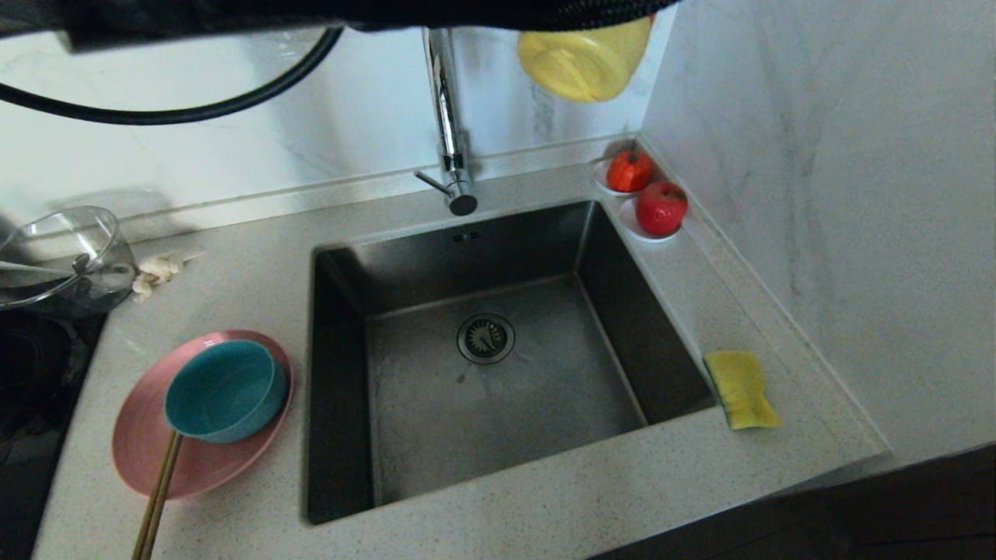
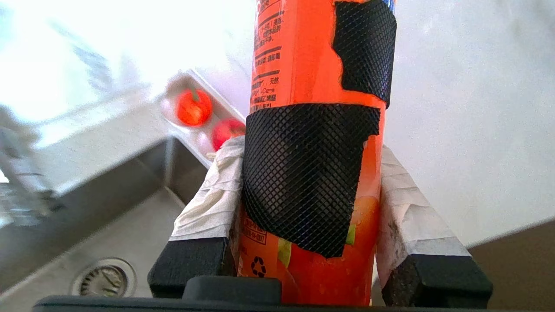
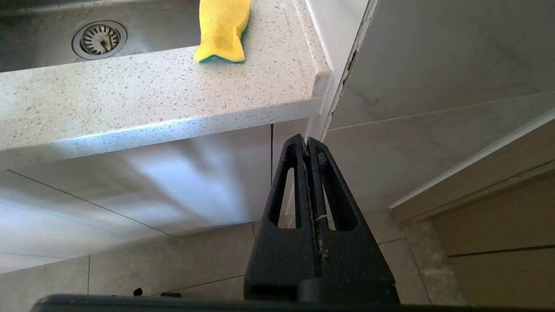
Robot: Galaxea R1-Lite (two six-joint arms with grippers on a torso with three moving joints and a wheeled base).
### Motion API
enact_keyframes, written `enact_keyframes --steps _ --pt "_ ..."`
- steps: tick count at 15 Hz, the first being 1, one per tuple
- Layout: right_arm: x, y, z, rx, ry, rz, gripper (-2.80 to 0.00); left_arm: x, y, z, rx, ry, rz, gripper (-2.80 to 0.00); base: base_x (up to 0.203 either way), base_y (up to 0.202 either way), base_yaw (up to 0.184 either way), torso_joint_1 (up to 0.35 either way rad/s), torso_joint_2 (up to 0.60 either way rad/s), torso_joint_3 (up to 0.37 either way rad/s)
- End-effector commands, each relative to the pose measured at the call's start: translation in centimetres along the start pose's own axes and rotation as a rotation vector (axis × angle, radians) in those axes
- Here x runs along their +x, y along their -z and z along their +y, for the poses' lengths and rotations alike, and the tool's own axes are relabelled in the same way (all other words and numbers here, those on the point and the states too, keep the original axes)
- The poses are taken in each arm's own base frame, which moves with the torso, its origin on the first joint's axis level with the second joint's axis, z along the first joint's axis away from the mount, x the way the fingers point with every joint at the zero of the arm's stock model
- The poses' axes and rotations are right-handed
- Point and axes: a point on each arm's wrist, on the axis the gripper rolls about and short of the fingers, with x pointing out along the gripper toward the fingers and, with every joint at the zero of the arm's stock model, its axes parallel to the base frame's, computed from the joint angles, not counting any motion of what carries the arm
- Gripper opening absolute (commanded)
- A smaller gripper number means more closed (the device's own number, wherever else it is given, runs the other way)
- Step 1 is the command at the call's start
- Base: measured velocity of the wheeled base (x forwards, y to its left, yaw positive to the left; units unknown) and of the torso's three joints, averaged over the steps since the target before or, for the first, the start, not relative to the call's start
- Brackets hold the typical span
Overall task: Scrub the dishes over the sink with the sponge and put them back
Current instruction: Place the dish soap on the table
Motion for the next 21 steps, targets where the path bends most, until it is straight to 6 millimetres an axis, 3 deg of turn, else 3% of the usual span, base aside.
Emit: enact_keyframes --steps 1,6,12,21 --pt "0.0 0.0 0.0 0.000 0.000 0.002 -2.80 -2.2 -2.4 1.4 -0.017 -0.028 -0.064 -2.80 0.000 0.000 0.000 0.000 0.00 0.000" --pt "0.0 0.0 0.0 0.000 0.001 0.001 -2.80 -5.9 -5.7 4.9 -0.004 -0.125 -0.163 -2.80 0.000 0.000 0.000 0.000 0.00 0.000" --pt "0.0 0.0 0.0 0.001 0.000 0.002 -2.80 -9.3 -8.0 8.1 0.043 -0.261 -0.245 -2.80 0.000 0.000 0.000 0.000 0.00 0.000" --pt "0.0 0.0 0.0 0.001 0.000 0.002 -2.80 -13.7 -7.0 13.8 0.080 -0.598 -0.246 -2.80 0.000 0.000 0.000 0.000 0.00 0.000"
